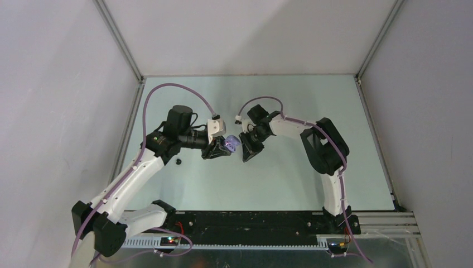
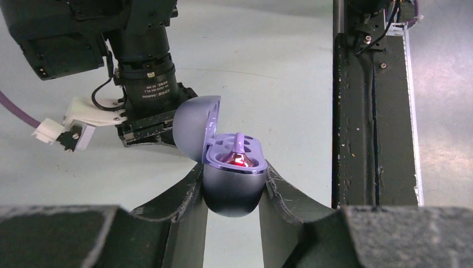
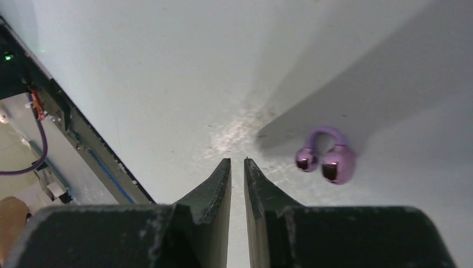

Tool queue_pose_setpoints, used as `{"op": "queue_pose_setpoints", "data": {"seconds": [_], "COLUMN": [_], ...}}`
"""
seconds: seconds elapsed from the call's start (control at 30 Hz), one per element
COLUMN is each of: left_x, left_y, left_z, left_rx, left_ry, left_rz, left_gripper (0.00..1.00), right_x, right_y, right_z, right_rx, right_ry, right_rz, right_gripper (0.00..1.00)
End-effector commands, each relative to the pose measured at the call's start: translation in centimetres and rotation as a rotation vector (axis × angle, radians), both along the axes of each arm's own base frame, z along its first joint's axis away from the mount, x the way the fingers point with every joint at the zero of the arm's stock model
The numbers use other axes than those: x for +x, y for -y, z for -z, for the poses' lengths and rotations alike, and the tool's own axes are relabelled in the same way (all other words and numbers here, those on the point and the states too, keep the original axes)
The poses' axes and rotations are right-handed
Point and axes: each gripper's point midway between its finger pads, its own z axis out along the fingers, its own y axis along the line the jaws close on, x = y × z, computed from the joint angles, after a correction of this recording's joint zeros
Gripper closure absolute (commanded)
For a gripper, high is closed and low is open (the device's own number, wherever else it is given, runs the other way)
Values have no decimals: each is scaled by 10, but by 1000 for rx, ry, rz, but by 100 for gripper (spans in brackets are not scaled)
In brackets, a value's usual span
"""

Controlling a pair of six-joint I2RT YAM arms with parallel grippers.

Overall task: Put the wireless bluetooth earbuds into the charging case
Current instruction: Adjust the earbud at the center of the board.

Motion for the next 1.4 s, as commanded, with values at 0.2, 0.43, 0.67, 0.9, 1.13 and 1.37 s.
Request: {"op": "queue_pose_setpoints", "data": {"seconds": [0.2, 0.43, 0.67, 0.9, 1.13, 1.37], "left_x": [3, 6, 5, 5, 4, 4], "left_y": [0, 0, -1, 0, 0, 0], "left_z": [-12, -10, -10, -10, -10, -11], "left_rx": [-23, -13, -13, -15, -18, -20], "left_ry": [67, 67, 73, 69, 70, 71], "left_rz": [4, -6, -6, -2, 3, 4], "left_gripper": [100, 100, 100, 100, 100, 100], "right_x": [38, 86, 108, 99, 80, 60], "right_y": [-9, -5, -6, 0, 16, 30], "right_z": [-100, -73, -25, -11, -3, -3], "right_rx": [216, 127, 24, -28, -67, -75], "right_ry": [120, 166, 166, 157, 109, 68], "right_rz": [-66, -28, -44, -92, -123, -147], "right_gripper": [81, 81, 82, 82, 82, 82]}}
